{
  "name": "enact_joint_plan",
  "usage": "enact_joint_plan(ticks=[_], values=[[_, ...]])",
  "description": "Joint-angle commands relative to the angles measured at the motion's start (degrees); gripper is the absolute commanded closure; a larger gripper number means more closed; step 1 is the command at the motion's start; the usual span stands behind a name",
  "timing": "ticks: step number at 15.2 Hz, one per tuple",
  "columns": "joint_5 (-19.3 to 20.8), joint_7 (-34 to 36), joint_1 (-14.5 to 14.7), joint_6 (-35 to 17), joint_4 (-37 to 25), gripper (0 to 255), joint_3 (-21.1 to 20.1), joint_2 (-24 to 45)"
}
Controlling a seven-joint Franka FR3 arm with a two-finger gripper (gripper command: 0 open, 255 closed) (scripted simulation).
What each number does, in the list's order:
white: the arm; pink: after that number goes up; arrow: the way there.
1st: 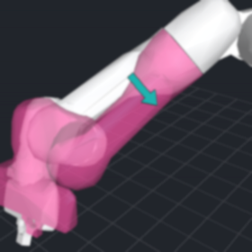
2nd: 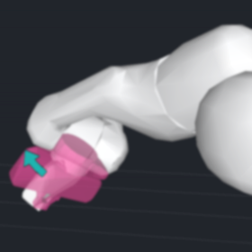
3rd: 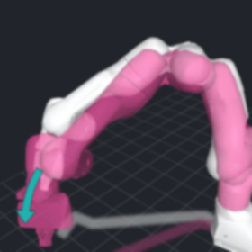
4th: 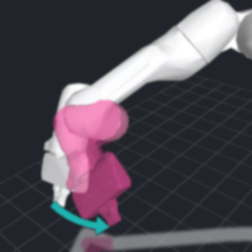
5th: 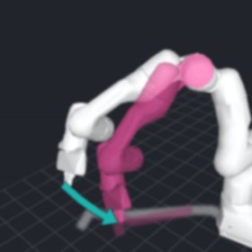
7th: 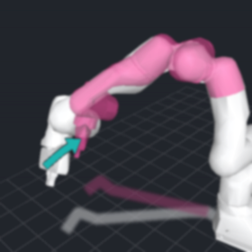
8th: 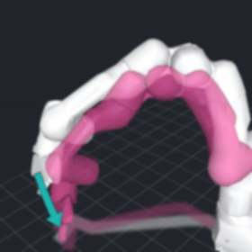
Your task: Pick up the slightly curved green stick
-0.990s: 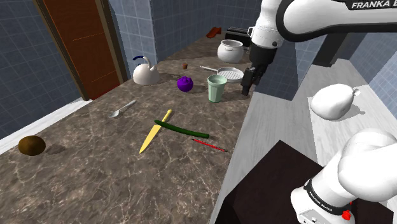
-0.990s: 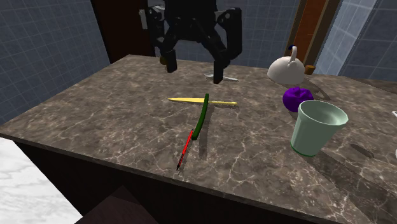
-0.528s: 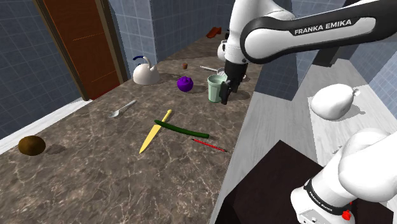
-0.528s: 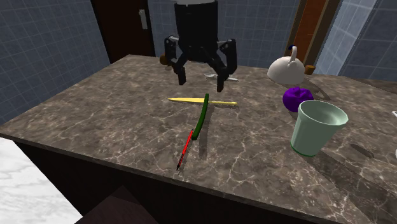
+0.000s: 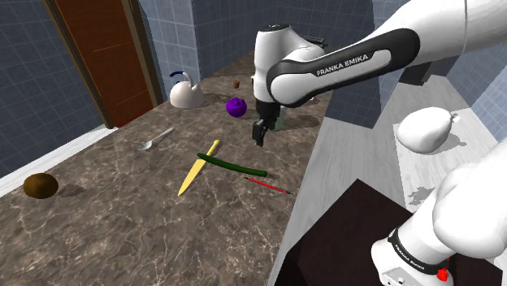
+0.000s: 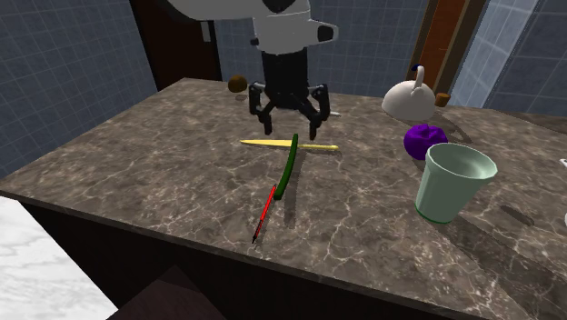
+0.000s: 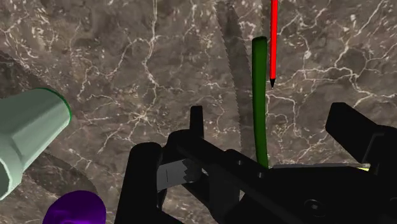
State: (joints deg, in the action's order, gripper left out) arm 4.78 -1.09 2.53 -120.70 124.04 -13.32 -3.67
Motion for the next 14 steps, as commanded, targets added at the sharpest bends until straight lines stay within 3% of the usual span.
enact_joint_plan(ticks=[1,14], values=[[1.80,0.68,0.38,-1.76,-2.08,0,-0.62,4.28],[13.31,4.42,6.30,-5.29,-21.88,0,-0.81,30.93]])
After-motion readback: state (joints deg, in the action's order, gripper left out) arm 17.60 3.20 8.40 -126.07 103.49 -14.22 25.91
